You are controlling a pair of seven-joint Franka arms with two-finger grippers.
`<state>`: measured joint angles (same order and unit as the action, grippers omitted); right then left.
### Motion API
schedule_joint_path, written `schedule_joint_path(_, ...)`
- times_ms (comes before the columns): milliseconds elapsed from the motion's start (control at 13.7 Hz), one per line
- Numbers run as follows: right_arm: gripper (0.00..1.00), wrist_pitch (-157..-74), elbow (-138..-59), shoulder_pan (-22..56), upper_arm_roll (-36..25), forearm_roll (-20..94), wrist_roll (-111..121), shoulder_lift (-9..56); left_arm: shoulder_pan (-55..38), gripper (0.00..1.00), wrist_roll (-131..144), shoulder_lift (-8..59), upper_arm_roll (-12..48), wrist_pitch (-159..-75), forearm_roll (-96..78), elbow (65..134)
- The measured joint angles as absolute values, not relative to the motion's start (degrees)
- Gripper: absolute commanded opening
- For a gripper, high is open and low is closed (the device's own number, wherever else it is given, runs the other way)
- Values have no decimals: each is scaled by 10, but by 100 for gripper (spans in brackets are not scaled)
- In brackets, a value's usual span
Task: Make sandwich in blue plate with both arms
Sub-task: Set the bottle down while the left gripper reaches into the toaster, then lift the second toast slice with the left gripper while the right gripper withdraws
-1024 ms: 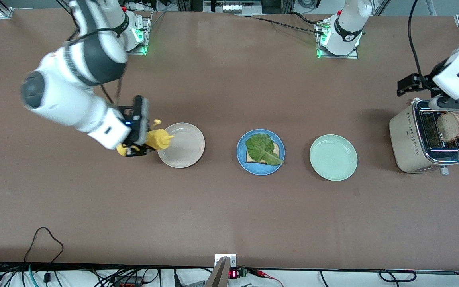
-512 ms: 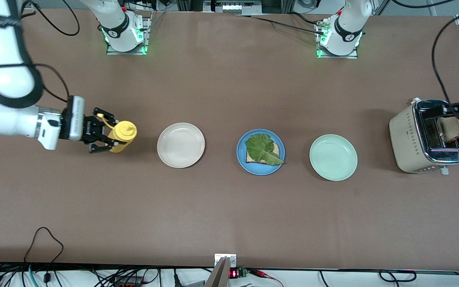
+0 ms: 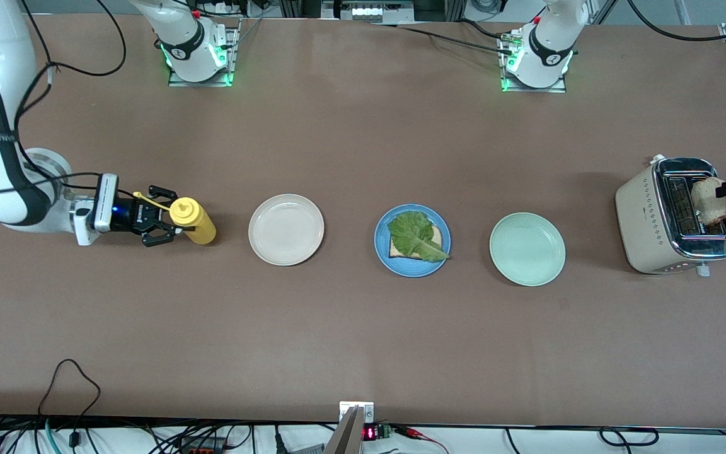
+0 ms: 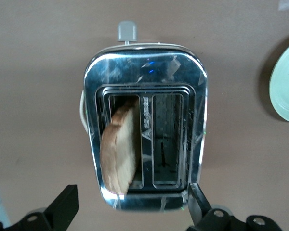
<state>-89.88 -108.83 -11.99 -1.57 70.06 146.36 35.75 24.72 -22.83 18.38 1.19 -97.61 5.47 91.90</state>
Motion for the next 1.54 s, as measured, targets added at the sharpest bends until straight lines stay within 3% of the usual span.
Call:
schedule_joint_path(219,15,-873,-1084,-134,-15,717,1490,394,281,89,-279,193,14,-1012,28,949)
schedule_joint_path(366,15,-869,-1082,-141,-15,718,1493,405,291,67,-306,193,15,-1014,-2,964)
schedule_joint_path(512,17,-865,-1081,-146,-15,718,1495,413,295,54,-311,195,15,-1015,-7,971)
schedule_joint_path(585,30,-863,-1081,-148,-15,718,1496,416,296,54,-311,196,16,-1021,-7,973)
schedule_joint_path(658,46,-862,-1081,-150,-15,718,1497,419,298,44,-313,200,16,-1033,-7,975)
schedule_joint_path(804,68,-861,-1078,-151,-15,718,1498,422,301,14,-319,208,16,-1051,-7,975)
schedule_joint_path(877,100,-861,-1075,-151,-15,718,1498,423,302,11,-319,212,16,-1052,-7,975)
schedule_joint_path(1024,100,-860,-1070,-151,-15,718,1498,423,308,7,-321,215,16,-1052,-7,975)
schedule_joint_path(1535,100,-851,-1044,-179,-16,692,1498,423,309,5,-321,204,30,-989,-7,947)
